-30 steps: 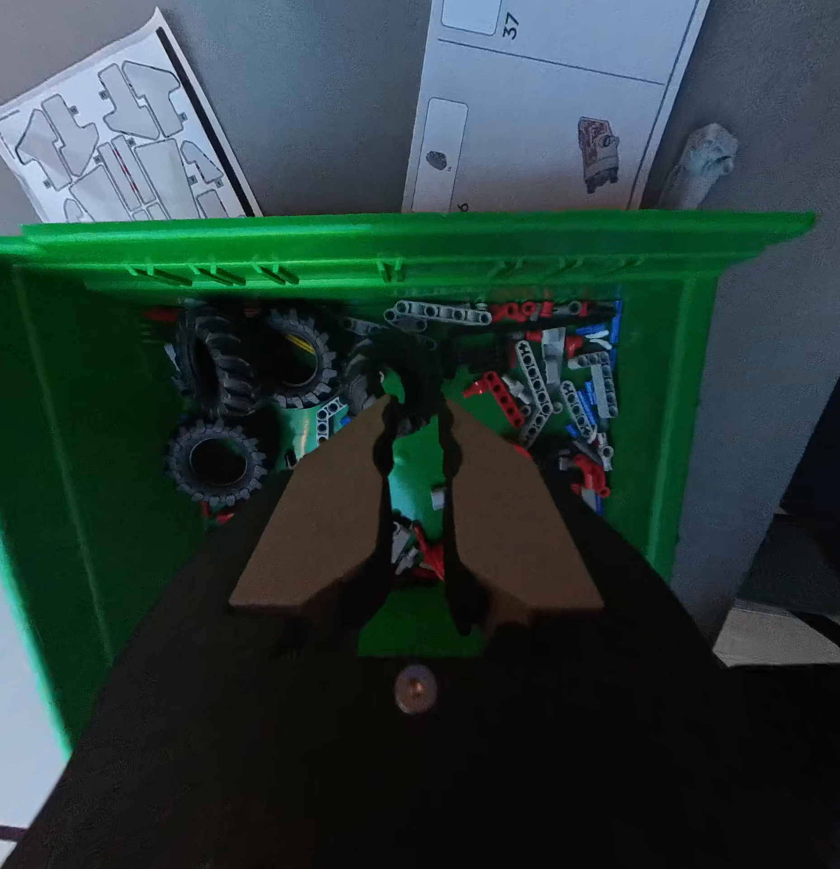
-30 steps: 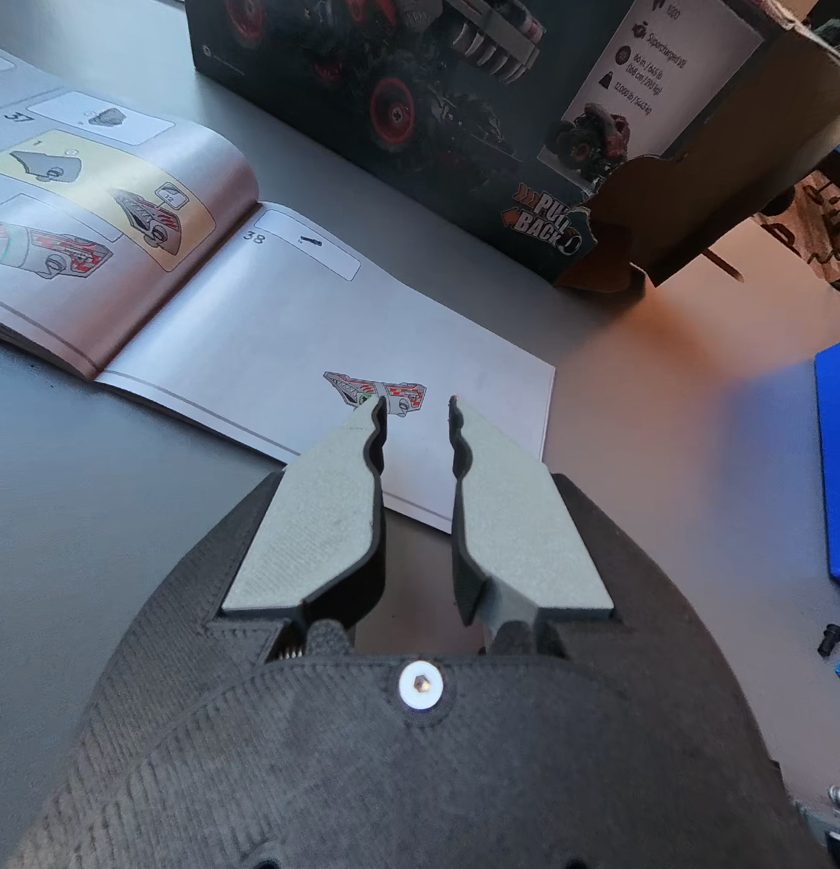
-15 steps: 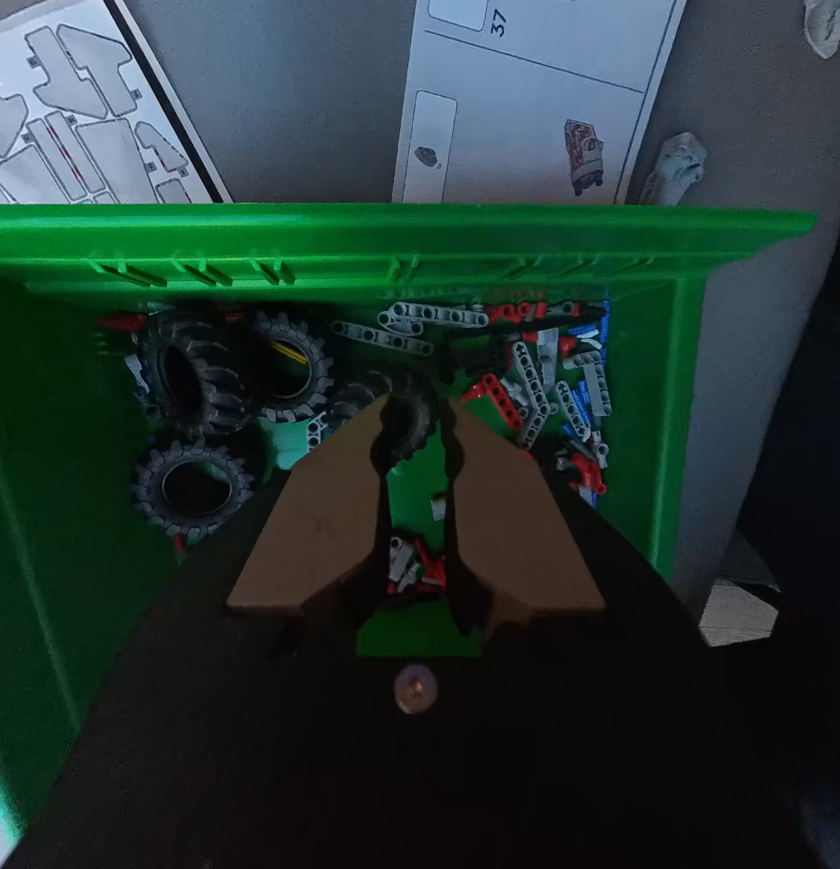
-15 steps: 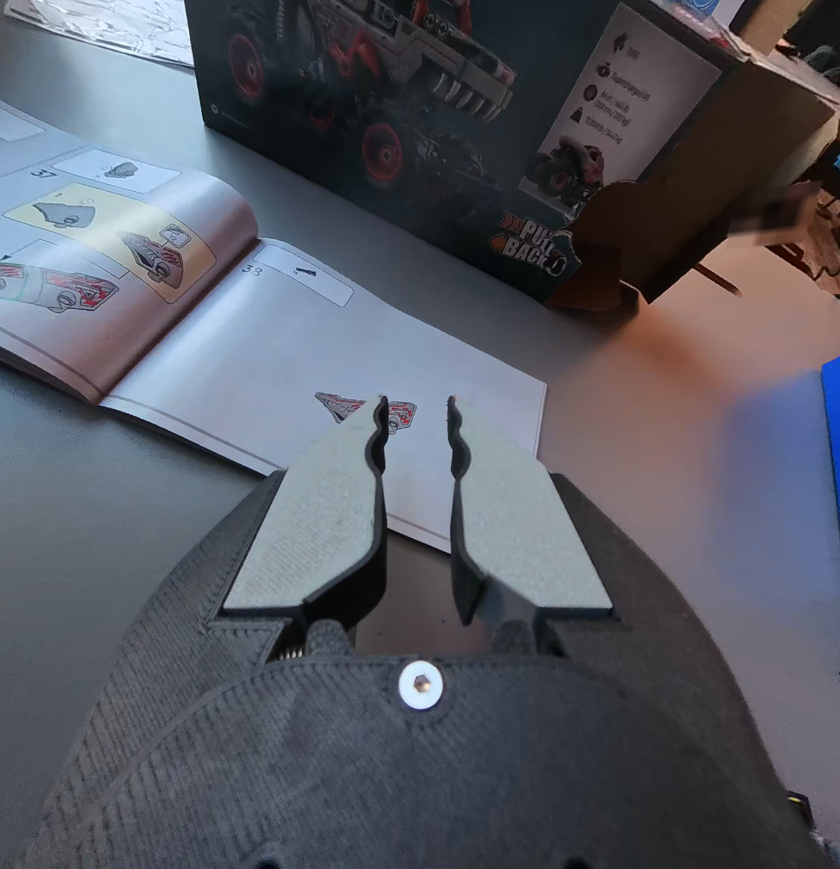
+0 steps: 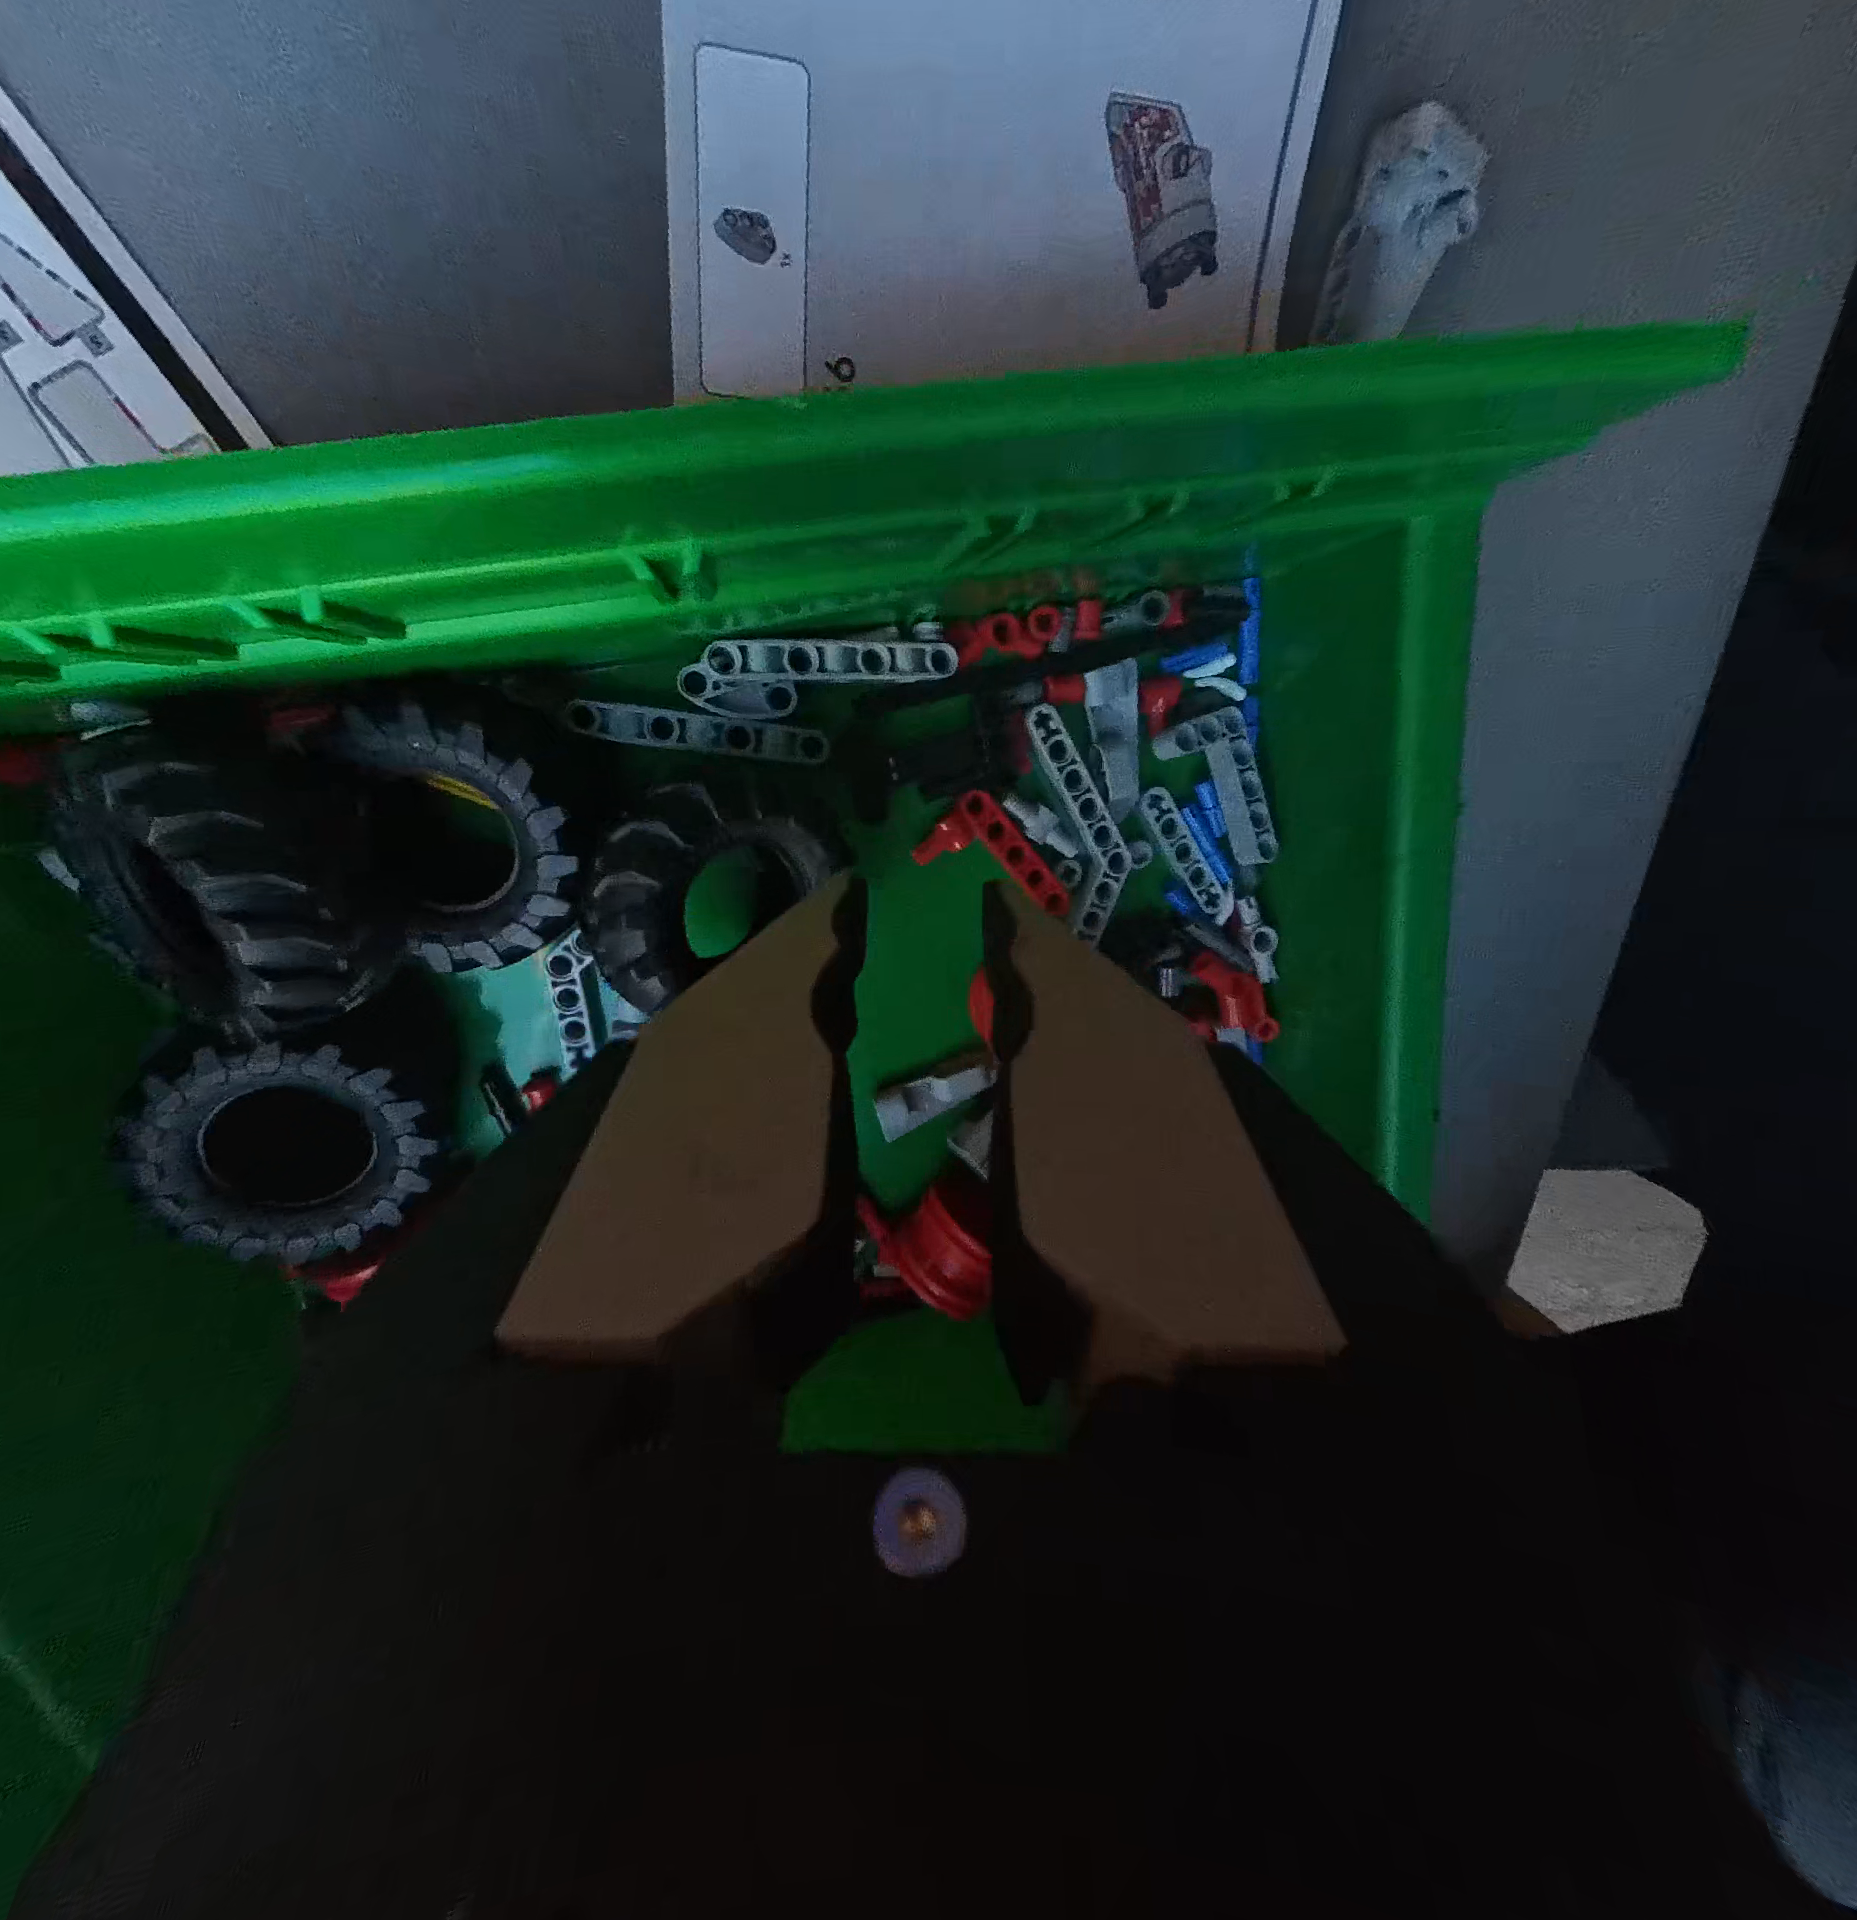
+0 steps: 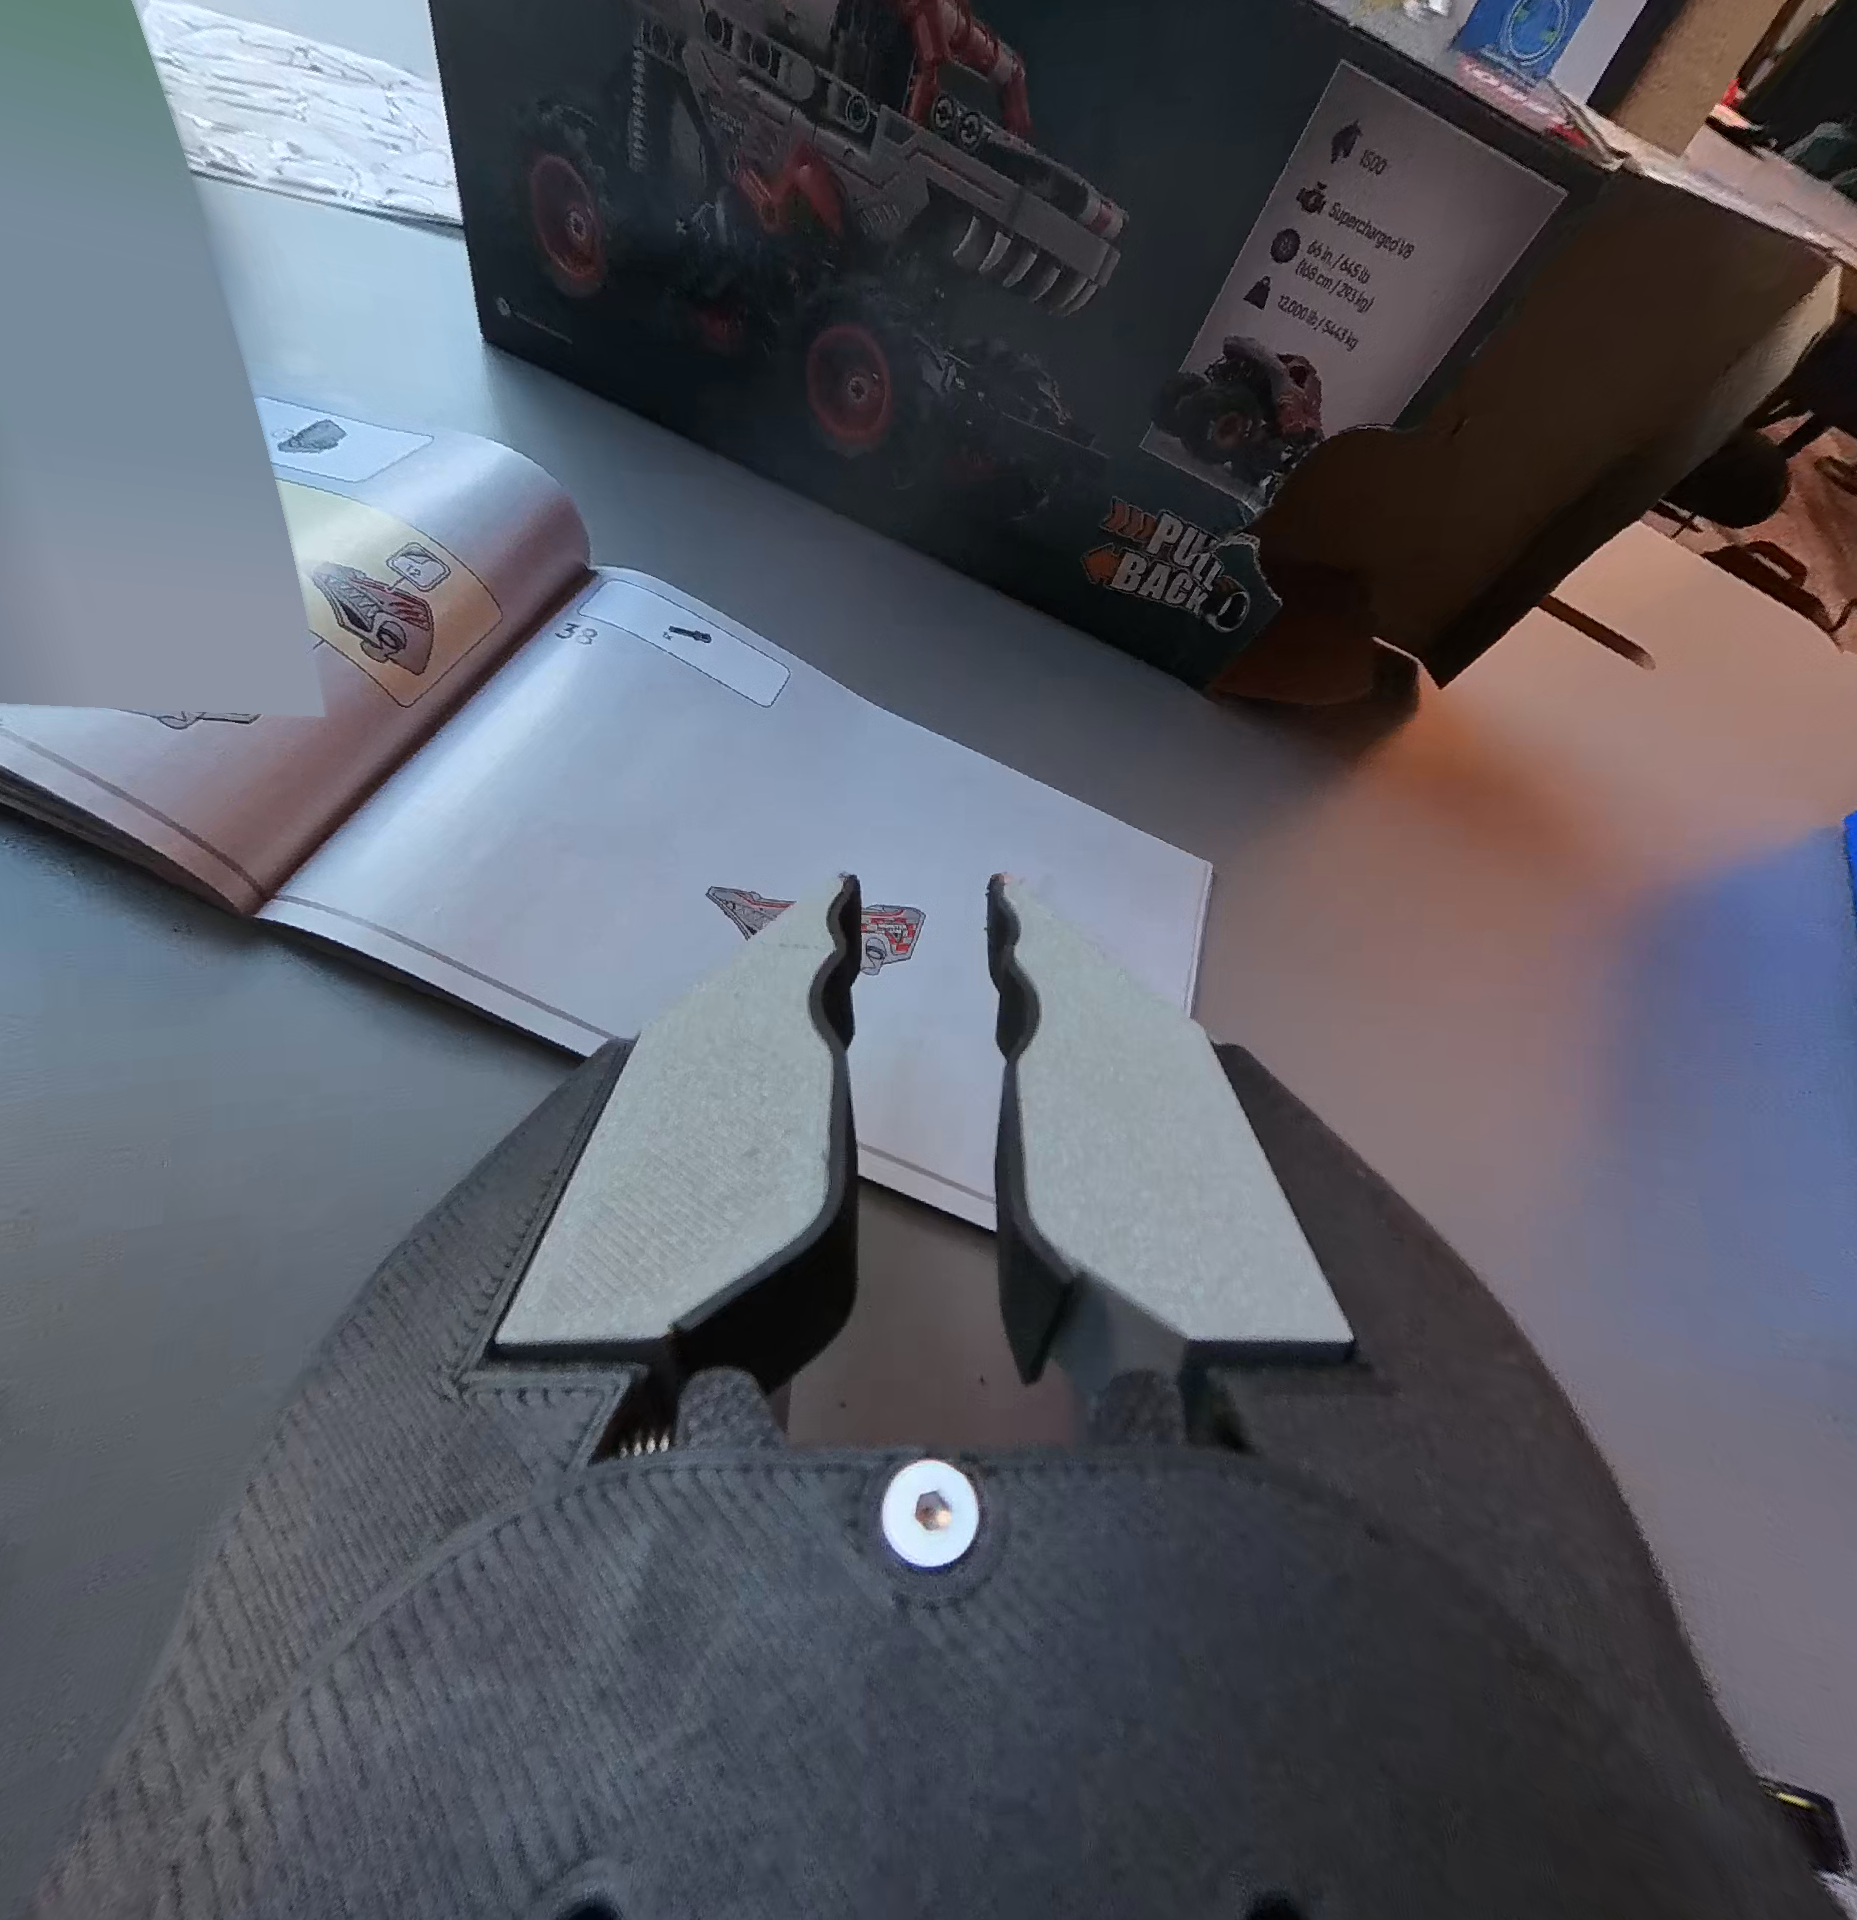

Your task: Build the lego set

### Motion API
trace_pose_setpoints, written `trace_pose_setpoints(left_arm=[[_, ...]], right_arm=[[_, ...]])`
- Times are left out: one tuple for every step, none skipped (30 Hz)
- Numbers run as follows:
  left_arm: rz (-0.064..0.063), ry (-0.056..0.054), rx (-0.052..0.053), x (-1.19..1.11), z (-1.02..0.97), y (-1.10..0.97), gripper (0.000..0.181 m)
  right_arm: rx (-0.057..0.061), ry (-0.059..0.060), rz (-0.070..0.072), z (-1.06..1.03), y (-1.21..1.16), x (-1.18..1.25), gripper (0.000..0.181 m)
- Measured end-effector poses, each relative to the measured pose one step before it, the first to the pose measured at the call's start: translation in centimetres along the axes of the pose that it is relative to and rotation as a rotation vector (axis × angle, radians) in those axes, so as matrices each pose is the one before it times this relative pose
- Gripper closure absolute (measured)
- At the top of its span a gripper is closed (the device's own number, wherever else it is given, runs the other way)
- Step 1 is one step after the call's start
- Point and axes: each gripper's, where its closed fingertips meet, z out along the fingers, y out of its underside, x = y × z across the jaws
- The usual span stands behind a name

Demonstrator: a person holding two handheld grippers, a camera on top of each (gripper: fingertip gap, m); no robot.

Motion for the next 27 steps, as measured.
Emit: trace_pose_setpoints(left_arm=[[-0.0109,-0.0004,0.0035,-0.148,-0.088,-0.044,0.162],[-0.0075,-0.0007,0.0044,-0.098,-0.071,-0.073,0.162],[-0.0030,-0.0001,0.0065,-0.022,-0.049,-0.131,0.162],[0.0001,0.0005,0.0050,0.040,-0.026,-0.130,0.162],[0.0030,-0.0008,0.0008,0.047,0.020,-0.074,0.162],[0.0030,-0.0034,-0.0032,0.009,0.042,0.027,0.162],[-0.0018,-0.0090,-0.0088,-0.104,0.013,0.124,0.162],[-0.0084,-0.0184,-0.0041,-0.248,-0.086,0.067,0.162],[-0.0078,-0.0122,0.0035,-0.119,-0.181,-0.071,0.162],[-0.0002,-0.0036,0.0094,0.069,-0.272,-0.129,0.162],[0.0052,-0.0074,0.0121,0.054,-0.334,-0.139,0.162],[0.0015,-0.0104,0.0141,-0.009,-0.349,-0.143,0.163],[-0.0081,-0.0073,0.0134,-0.002,-0.344,-0.123,0.164],[-0.0109,-0.0055,0.0091,0.035,-0.322,-0.068,0.164],[-0.0045,-0.0092,0.0078,0.023,-0.294,-0.034,0.164],[0.0026,-0.0099,0.0067,0.042,-0.250,-0.019,0.164],[0.0041,-0.0072,0.0045,0.047,-0.192,0.003,0.164],[0.0014,-0.0060,0.0046,0.014,-0.131,-0.048,0.165],[-0.0011,-0.0032,0.0040,-0.004,-0.062,-0.093,0.165],[-0.0017,-0.0003,0.0027,-0.013,-0.001,-0.079,0.165],[-0.0019,-0.0009,0.0001,-0.067,0.025,-0.032,0.166],[-0.0028,-0.0035,0.0000,-0.138,0.044,-0.008,0.166],[-0.0040,-0.0011,-0.0010,-0.124,0.043,0.041,0.166],[-0.0028,0.0037,-0.0005,-0.075,0.038,0.052,0.166],[-0.0014,0.0056,0.0031,-0.053,0.030,-0.025,0.166],[-0.0019,0.0076,0.0060,-0.046,0.043,-0.087,0.167],[-0.0026,0.0138,0.0046,0.035,0.074,-0.100,0.167]], right_arm=[[0.0059,-0.0034,0.0063,-0.048,-0.069,0.024,0.161],[0.0052,-0.0036,0.0059,-0.054,-0.052,0.012,0.161],[0.0052,-0.0039,0.0049,-0.056,-0.067,0.004,0.161],[0.0070,-0.0036,0.0038,-0.065,-0.089,-0.007,0.161],[0.0094,-0.0046,0.0039,-0.078,-0.131,-0.017,0.161],[0.0082,-0.0063,0.0059,-0.064,-0.107,-0.023,0.161],[0.0057,-0.0062,0.0077,-0.065,-0.063,-0.011,0.161],[0.0051,-0.0044,0.0078,-0.070,-0.057,0.014,0.161],[0.0063,-0.0021,0.0065,-0.087,-0.079,0.034,0.161],[0.0088,-0.0011,0.0037,-0.105,-0.126,0.007,0.161],[0.0101,-0.0030,0.0010,-0.097,-0.147,-0.057,0.161],[0.0080,-0.0048,0.0008,-0.059,-0.131,-0.084,0.162],[0.0034,-0.0045,0.0010,-0.026,-0.054,-0.090,0.161],[-0.0001,-0.0034,0.0005,-0.010,0.001,-0.068,0.161],[0.0006,-0.0025,-0.0003,-0.021,-0.018,-0.076,0.161],[0.0049,-0.0026,-0.0008,-0.060,-0.086,-0.085,0.161],[0.0082,-0.0025,-0.0010,-0.086,-0.138,-0.105,0.161],[0.0085,-0.0021,-0.0009,-0.107,-0.154,-0.089,0.161],[0.0075,-0.0011,-0.0006,-0.119,-0.127,-0.075,0.161],[0.0080,-0.0005,-0.0009,-0.120,-0.122,-0.064,0.161],[0.0081,0.0001,-0.0005,-0.114,-0.134,-0.038,0.161],[0.0070,-0.0005,0.0006,-0.081,-0.116,-0.017,0.161],[0.0047,-0.0023,0.0019,-0.049,-0.071,-0.009,0.161],[0.0026,-0.0036,0.0027,-0.023,-0.030,-0.008,0.161],[0.0021,-0.0038,0.0026,0.005,-0.020,0.009,0.161],[0.0015,-0.0038,0.0023,0.026,-0.019,0.022,0.161],[0.0001,-0.0043,0.0030,0.047,0.017,0.039,0.162]])
